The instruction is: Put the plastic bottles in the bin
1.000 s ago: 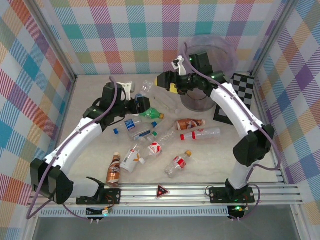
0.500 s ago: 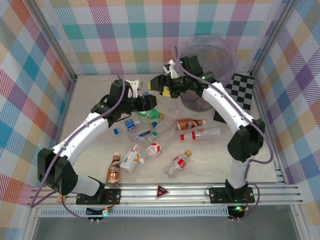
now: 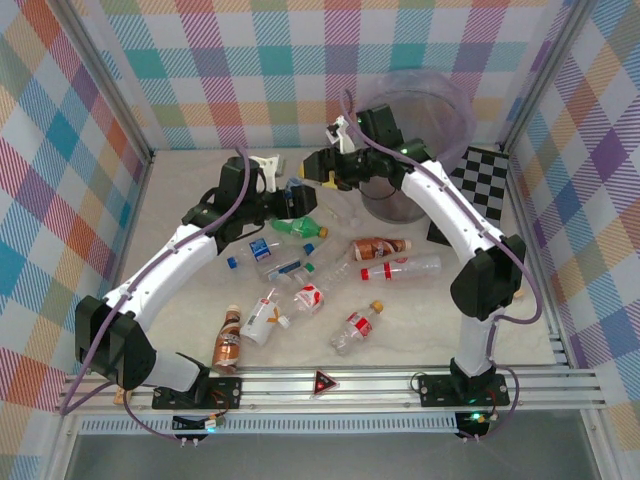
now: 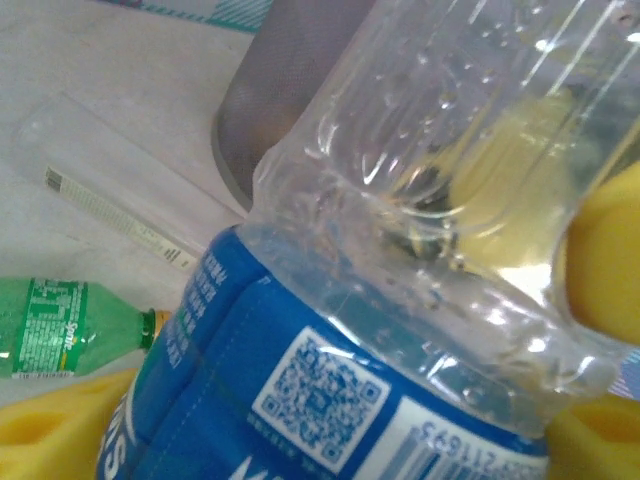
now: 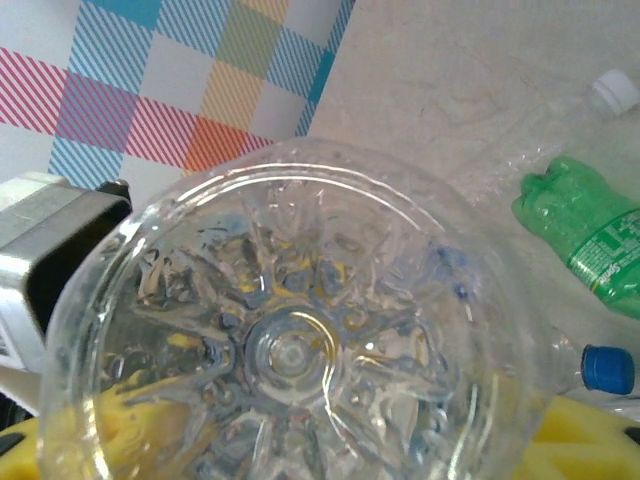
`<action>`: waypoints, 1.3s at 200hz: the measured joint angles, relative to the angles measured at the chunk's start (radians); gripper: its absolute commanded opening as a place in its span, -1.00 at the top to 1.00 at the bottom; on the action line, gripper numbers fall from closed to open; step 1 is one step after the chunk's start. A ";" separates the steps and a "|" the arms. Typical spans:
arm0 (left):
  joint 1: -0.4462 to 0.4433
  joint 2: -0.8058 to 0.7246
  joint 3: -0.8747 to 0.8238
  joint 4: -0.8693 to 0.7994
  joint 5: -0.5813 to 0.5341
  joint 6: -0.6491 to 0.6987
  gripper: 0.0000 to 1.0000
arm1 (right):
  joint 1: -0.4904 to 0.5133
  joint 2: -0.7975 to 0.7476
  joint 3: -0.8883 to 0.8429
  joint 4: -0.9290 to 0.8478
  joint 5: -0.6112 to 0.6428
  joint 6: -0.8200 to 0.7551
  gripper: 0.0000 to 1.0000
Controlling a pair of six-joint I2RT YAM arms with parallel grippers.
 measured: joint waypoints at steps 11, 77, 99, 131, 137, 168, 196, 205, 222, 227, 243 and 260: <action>0.000 -0.008 0.000 -0.019 -0.003 0.003 -0.99 | -0.002 0.000 0.030 -0.004 0.025 -0.012 -0.13; 0.000 -0.114 0.025 -0.275 -0.056 0.037 -0.99 | -0.082 0.000 0.240 -0.089 0.193 -0.114 -0.11; 0.014 -0.129 0.066 -0.428 -0.104 0.036 -1.00 | -0.119 0.000 0.333 -0.145 0.309 -0.156 -0.11; 0.054 -0.135 0.071 -0.646 -0.185 0.024 -0.94 | -0.174 0.001 0.432 -0.200 0.500 -0.211 -0.10; 0.060 -0.137 0.064 -0.681 -0.206 0.019 -0.94 | -0.184 0.002 0.441 -0.211 0.529 -0.216 -0.09; 0.069 -0.150 -0.002 -0.809 -0.264 -0.010 -0.89 | -0.254 0.038 0.474 -0.234 0.642 -0.217 -0.08; 0.069 -0.167 -0.064 -0.875 -0.275 -0.043 -0.84 | -0.317 0.139 0.519 -0.245 0.679 -0.217 -0.08; 0.069 -0.179 -0.083 -0.896 -0.278 -0.054 -0.84 | -0.334 0.174 0.521 -0.248 0.684 -0.217 -0.09; 0.069 -0.208 -0.118 -0.925 -0.285 -0.078 -0.83 | -0.354 0.234 0.521 -0.265 0.690 -0.217 -0.10; 0.069 -0.216 -0.128 -0.933 -0.287 -0.083 -0.82 | -0.356 0.250 0.521 -0.269 0.691 -0.217 -0.10; 0.069 -0.243 -0.163 -0.956 -0.293 -0.108 -0.82 | -0.356 0.297 0.521 -0.280 0.691 -0.220 -0.10; 0.069 -0.272 -0.204 -0.970 -0.309 -0.153 -0.75 | -0.354 0.335 0.521 -0.289 0.698 -0.220 -0.10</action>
